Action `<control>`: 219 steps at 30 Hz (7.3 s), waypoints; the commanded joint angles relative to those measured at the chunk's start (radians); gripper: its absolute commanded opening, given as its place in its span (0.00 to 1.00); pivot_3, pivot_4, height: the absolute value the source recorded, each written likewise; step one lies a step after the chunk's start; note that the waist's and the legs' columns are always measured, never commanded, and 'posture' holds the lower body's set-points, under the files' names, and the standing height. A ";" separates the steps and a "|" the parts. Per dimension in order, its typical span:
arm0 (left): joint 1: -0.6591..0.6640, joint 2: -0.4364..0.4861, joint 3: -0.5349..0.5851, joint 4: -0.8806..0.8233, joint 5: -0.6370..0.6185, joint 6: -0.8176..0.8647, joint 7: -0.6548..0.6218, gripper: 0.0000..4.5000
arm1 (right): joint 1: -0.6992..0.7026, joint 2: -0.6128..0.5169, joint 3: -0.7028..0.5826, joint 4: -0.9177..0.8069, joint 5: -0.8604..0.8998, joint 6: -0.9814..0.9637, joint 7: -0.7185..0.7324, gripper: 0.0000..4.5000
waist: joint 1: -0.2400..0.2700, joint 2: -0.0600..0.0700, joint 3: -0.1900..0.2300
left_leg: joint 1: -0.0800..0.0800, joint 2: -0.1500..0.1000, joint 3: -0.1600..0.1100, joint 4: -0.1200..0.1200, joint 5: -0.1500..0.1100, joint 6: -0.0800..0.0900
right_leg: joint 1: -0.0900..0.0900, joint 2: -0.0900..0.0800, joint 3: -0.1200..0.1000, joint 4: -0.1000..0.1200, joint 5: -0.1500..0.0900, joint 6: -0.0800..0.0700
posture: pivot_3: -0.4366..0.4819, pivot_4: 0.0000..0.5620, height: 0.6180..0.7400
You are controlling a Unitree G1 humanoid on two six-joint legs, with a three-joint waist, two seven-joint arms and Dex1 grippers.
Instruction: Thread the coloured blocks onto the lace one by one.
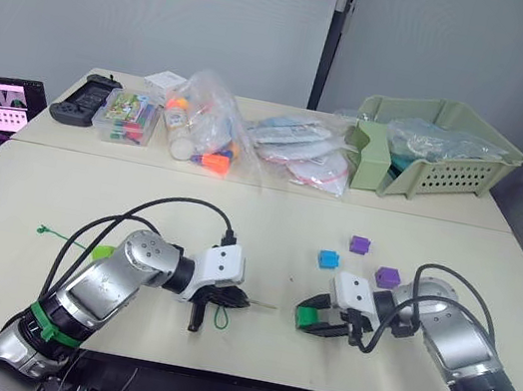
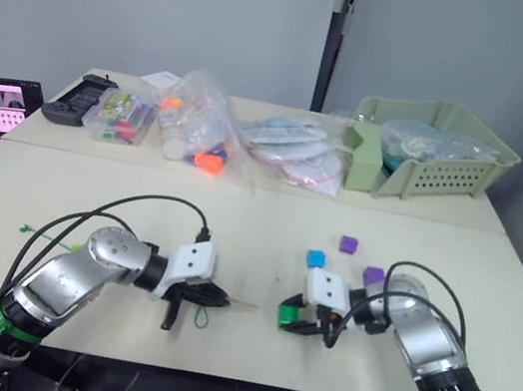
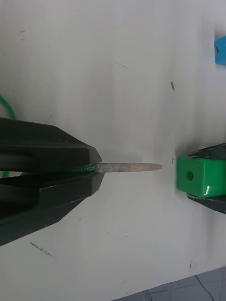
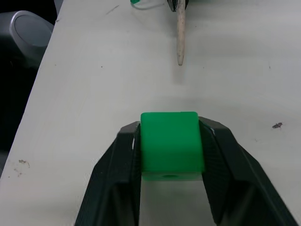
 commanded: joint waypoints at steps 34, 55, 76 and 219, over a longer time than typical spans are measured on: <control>-0.150 -0.138 -0.129 0.045 0.008 0.153 0.096 0.00 | 0.022 0.085 -0.004 -0.192 -0.056 0.309 -0.216 0.26 | -0.008 0.000 0.000 | 0.008 0.000 -0.001 0.001 0.000 0.000 | 0.009 0.001 -0.001 0.000 0.000 0.000 | 0.48 0.27 1.00; -0.132 -0.159 -0.113 0.081 0.011 0.073 0.040 0.00 | 0.080 0.037 -0.020 -0.242 -0.080 0.334 -0.218 0.26 | -0.001 0.000 0.000 | 0.007 0.000 -0.001 0.001 0.000 0.000 | 0.010 0.001 -0.001 -0.002 0.000 0.000 | 0.48 0.27 1.00; -0.138 -0.076 -0.078 -0.016 -0.012 0.164 0.059 0.00 | 0.061 -0.002 0.019 -0.196 -0.133 0.330 -0.229 0.26 | 0.004 0.000 0.000 | 0.008 0.000 -0.001 0.001 0.000 0.000 | 0.011 0.000 -0.001 -0.004 0.000 0.001 | 0.48 0.27 1.00; -0.019 -0.286 -0.085 0.083 -0.065 0.002 0.157 0.00 | 0.140 0.010 -0.020 -0.191 -0.076 0.246 -0.162 0.26 | 0.012 0.000 0.000 | 0.012 0.000 -0.001 -0.001 0.000 0.000 | 0.020 -0.001 -0.002 -0.015 0.002 0.004 | 0.48 0.27 1.00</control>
